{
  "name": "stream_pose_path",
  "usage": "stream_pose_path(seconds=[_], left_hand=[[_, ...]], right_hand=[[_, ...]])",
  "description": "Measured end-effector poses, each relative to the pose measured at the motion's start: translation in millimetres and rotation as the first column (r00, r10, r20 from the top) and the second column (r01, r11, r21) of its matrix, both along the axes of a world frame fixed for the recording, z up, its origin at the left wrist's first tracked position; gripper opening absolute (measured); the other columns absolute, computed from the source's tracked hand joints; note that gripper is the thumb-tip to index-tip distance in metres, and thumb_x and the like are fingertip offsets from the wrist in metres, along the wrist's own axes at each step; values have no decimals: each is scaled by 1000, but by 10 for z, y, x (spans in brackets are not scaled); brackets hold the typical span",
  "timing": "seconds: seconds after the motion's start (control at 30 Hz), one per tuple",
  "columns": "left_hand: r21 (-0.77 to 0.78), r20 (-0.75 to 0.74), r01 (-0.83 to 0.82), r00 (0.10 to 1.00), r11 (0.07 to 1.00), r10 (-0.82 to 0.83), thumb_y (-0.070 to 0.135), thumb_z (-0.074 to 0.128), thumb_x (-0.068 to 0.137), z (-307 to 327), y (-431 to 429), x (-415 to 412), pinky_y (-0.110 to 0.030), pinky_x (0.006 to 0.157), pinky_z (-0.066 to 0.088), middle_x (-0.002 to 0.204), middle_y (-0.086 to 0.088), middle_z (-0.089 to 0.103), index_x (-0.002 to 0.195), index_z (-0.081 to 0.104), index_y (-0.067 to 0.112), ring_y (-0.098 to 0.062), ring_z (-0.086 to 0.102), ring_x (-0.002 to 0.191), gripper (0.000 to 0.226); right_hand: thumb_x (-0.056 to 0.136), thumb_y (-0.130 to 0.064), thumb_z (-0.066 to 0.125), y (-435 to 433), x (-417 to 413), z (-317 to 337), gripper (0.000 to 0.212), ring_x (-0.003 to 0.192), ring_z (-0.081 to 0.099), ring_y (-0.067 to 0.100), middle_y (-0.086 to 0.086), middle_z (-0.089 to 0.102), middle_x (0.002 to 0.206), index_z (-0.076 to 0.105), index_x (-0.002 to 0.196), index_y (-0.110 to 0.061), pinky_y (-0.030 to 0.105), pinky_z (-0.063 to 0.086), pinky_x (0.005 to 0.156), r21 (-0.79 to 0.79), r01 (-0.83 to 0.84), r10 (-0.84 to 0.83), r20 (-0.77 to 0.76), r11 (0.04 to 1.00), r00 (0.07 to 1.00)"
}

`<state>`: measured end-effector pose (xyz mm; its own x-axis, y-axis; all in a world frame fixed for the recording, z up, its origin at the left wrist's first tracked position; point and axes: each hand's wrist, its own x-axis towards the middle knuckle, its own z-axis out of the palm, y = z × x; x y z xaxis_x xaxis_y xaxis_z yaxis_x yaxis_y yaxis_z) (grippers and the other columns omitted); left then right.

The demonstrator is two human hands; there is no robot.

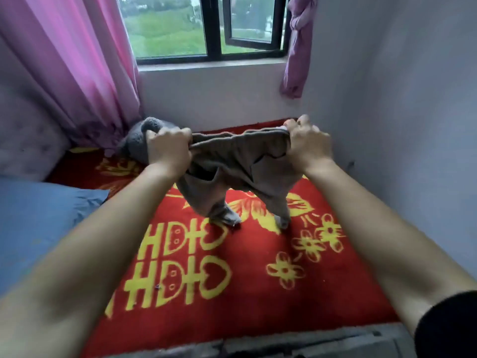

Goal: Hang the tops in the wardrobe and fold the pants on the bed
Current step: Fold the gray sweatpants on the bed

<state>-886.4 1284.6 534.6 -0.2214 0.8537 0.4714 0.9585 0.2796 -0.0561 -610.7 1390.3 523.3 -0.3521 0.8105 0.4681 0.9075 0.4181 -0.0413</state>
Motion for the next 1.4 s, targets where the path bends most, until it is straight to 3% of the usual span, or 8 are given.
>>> stream_pose_path(seconds=[0.2,0.4,0.57,0.8,0.93,1.13,1.27,1.4], left_hand=[[-525,139,121,989,842,-55,21,56,89,-1810,-1191,-6,-36,70,48,98,-4,69,103,59,24,-28,65,94,15],[-672,339,190,938,715,69,-7,47,80,-2810,-1996,174,-41,66,45,103,-10,63,122,41,14,-34,62,96,48],[-810,284,191,955,555,87,2,46,87,-3190,-2329,338,-38,78,47,111,-8,51,110,60,14,-31,52,108,30],[-910,235,190,969,369,81,7,47,86,-3460,-2386,421,-39,77,46,116,-4,61,120,42,17,-28,56,111,36],[-937,238,213,969,276,62,9,47,86,-3495,-2188,423,-37,71,45,112,-4,66,129,37,19,-29,65,103,45],[-952,236,217,970,216,66,11,45,89,-3344,-1344,330,-34,76,46,116,0,65,111,55,24,-26,63,109,28],[-916,257,207,960,344,107,13,50,85,-2750,-62,-34,-36,79,51,110,-6,66,104,61,23,-29,63,100,23],[-705,327,174,940,688,98,9,54,81,-1443,1240,-539,-37,78,53,106,-6,68,115,66,32,-30,64,96,43]], right_hand=[[96,-15,40,-1258,68,-1609,38,109,63,27,5,53,123,51,132,-24,38,54,76,-378,106,22,319,920,947],[98,-10,38,-2160,315,-2449,29,117,55,28,5,49,123,49,123,-22,36,51,76,-605,181,160,466,775,870],[99,-12,39,-2541,503,-2791,24,102,61,30,8,55,117,49,121,-17,36,44,70,-700,228,159,442,677,883],[92,-48,54,-2545,585,-3047,43,112,57,30,9,54,122,47,123,-18,38,46,84,-789,325,303,527,521,794],[93,-25,56,-2322,535,-3177,27,115,60,27,5,65,121,61,119,-20,34,49,87,-788,336,400,568,515,719],[94,-11,48,-1315,492,-3074,32,111,66,27,4,68,120,65,119,-21,36,51,87,-818,318,513,556,480,654],[95,-10,45,18,165,-2541,34,113,64,29,6,66,124,62,122,-21,40,52,88,-792,252,437,536,556,722],[93,-13,48,1338,-181,-1252,33,111,62,33,6,62,122,60,122,-24,39,51,82,-629,79,244,411,773,878]])
